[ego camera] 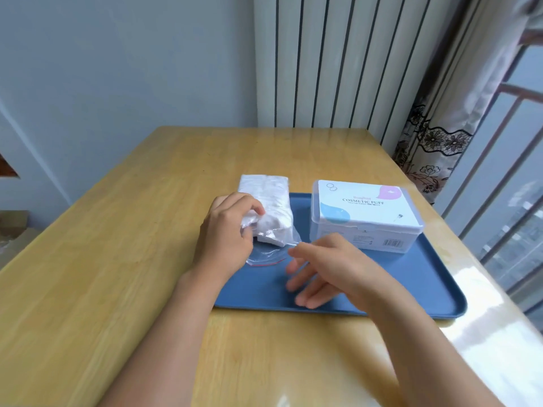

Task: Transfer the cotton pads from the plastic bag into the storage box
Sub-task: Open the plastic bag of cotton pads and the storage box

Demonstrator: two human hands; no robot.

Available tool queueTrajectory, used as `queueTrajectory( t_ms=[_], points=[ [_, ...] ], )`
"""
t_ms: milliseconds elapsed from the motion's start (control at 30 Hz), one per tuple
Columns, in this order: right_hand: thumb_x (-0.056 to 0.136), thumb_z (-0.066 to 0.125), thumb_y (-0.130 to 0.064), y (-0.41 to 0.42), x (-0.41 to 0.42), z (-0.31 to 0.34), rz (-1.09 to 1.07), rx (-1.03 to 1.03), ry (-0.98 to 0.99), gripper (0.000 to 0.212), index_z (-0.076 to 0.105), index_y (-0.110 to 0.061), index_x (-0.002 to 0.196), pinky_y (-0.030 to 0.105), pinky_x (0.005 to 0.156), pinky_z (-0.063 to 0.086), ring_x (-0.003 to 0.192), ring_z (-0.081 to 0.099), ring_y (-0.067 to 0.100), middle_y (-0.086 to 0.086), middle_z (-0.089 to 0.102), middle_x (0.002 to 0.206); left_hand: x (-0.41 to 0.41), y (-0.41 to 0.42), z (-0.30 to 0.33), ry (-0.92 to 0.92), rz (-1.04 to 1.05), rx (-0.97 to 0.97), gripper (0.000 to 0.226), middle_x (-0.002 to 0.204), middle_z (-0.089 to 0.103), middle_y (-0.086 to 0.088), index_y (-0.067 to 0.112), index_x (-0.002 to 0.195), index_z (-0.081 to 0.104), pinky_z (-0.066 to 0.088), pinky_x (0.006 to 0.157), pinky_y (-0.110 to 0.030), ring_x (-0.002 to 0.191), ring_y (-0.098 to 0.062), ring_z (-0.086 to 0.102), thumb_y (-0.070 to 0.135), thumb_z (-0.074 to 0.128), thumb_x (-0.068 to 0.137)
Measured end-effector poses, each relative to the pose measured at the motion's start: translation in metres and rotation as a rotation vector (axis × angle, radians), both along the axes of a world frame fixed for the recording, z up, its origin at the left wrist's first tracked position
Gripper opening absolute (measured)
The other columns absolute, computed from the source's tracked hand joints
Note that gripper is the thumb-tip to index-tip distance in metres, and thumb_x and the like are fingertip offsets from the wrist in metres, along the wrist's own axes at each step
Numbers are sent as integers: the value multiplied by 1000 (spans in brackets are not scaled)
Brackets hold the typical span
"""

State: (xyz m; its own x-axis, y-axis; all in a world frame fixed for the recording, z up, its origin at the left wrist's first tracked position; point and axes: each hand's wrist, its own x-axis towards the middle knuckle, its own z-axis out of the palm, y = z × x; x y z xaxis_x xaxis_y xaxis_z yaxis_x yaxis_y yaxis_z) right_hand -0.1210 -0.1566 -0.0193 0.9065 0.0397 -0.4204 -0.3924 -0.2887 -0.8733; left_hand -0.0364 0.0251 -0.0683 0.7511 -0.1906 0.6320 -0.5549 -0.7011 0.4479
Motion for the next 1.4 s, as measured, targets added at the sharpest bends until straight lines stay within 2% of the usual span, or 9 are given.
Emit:
queueTrajectory(
  t_ms=[133, 200, 300, 367, 700, 900, 1067, 1200, 1400],
  points=[
    [83, 81, -21, -47, -8, 27, -138, -419, -648, 13, 73, -15, 75, 21, 51, 48, 53, 63, 4, -3, 72, 64, -7, -1, 7, 28, -22, -10, 53, 103, 60, 16, 23, 108, 63, 45, 89, -39, 100, -18, 53, 8, 56, 58],
    [73, 86, -30, -77, 7, 40, -77, -586, -821, 28, 73, -25, 96, 25, 73, 56, 84, 66, 3, -11, 73, 91, -16, -5, 14, -42, -18, -10, 59, 111, 60, 9, 21, 114, 62, 38, 92, -40, 106, -21, 51, 24, 53, 56],
    [49, 75, -68, -113, 45, 37, 172, -932, -602, 103, 45, -42, 143, 52, 113, 39, 143, 38, 21, -6, 44, 152, -27, -18, 17, -143, -137, -24, 63, 120, 60, -1, 13, 120, 63, 36, 100, -42, 116, -25, 52, 28, 55, 60],
    [40, 67, -76, -122, 61, 22, 265, -1052, -426, 122, 26, -49, 152, 60, 116, 30, 152, 22, 28, -5, 30, 161, -30, -31, 10, -148, -245, 3, 56, 125, 60, -6, 9, 124, 63, 39, 106, -42, 124, -26, 53, 24, 63, 70],
    [71, 52, -66, -112, 27, -1, 471, -1105, -778, 90, 45, -28, 152, 55, 99, 47, 129, 48, 37, 7, 52, 146, -25, -57, -14, 90, -206, 137, 90, 159, 38, 2, 15, 155, 35, 19, 123, -28, 152, -13, 23, 50, 75, 82],
    [92, 53, -45, -122, 27, -19, 451, -1228, -1182, 53, 65, -2, 122, 48, 82, 57, 98, 68, 39, 18, 70, 109, -23, -57, -13, 87, -198, 147, 101, 160, 37, 0, 12, 155, 33, 21, 123, -26, 149, -12, 29, 46, 84, 74],
    [92, 59, -42, -130, 24, -13, 372, -1122, -1323, 44, 73, -5, 111, 41, 78, 60, 91, 75, 31, 10, 77, 104, -26, -56, -12, 140, -212, 147, 123, 167, 20, 1, 20, 161, -2, 20, 124, -29, 153, -13, 18, 55, 79, 75],
    [93, 60, -43, -138, 27, 4, 218, -967, -1293, 38, 76, -11, 108, 38, 59, 58, 53, 56, 18, 4, 79, 95, -23, -57, -14, 78, -212, 131, 106, 155, 44, -4, 14, 158, 22, 33, 120, -39, 144, -19, 38, 50, 80, 77],
    [93, 61, -45, -147, 32, 6, 188, -844, -1218, 39, 76, -12, 106, 36, 69, 58, 66, 70, 22, 0, 78, 95, -23, -56, -15, 62, -239, 32, 84, 142, 58, 0, 10, 144, 51, 36, 116, -32, 135, -17, 48, 67, 61, 82]
  ],
)
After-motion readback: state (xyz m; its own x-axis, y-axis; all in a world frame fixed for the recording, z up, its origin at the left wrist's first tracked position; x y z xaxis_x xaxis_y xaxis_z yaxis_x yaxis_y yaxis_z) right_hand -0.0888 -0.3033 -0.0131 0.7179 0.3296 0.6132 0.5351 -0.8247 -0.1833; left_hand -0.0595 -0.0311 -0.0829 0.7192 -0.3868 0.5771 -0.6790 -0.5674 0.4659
